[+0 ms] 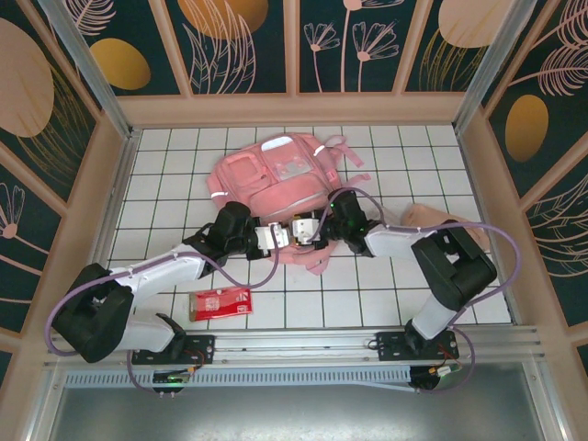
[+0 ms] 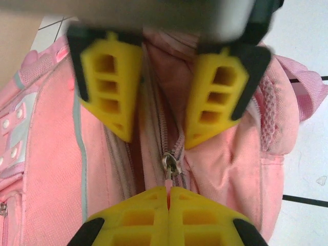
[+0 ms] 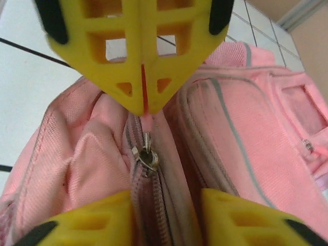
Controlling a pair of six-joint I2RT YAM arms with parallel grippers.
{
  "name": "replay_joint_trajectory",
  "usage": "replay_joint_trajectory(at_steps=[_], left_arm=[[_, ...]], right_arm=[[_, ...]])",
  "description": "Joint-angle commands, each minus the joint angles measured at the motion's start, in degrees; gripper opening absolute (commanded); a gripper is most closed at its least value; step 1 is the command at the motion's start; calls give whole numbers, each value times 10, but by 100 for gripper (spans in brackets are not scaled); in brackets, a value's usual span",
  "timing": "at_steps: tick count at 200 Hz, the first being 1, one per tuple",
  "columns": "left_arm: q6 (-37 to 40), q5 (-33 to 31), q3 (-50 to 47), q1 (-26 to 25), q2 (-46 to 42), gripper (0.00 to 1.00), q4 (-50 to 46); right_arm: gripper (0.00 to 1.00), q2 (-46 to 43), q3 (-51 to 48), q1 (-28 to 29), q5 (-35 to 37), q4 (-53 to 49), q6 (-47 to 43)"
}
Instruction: Pack the student bag
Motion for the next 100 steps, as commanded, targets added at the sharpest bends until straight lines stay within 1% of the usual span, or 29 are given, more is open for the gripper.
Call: replay_joint_trajectory(at_steps=[1,9,13,29,39,58,67,80,100], left_arm=[[30,22,-8,1,-17,0,18],[41,20,-15,1,-21,0,19],[53,20,-19,1,-24,0,18],[105,-6,-33,1,-34,0,0],[144,-37,-40,1,-36,0,-20],[188,-109,-47,1,-35,0,-41],[194,-144,-43,1,-31,0,-54],[220,-178,-47,1,-28,0,-69],[237,-204,-65,3,-32,0,-67]], right_arm=[[19,18,-21,18,75,46,-38],[5,14,-33,19,90,68,-43],[0,10,-37,18,92,75,-43],[0,-7,-44,4,84,70,-36],[0,-18,-49,-8,69,65,-35],[0,-36,-59,-33,48,57,-33],[0,-41,-65,-42,39,56,-32],[0,-45,-73,-51,34,61,-29],[0,-48,-83,-52,17,87,-3]])
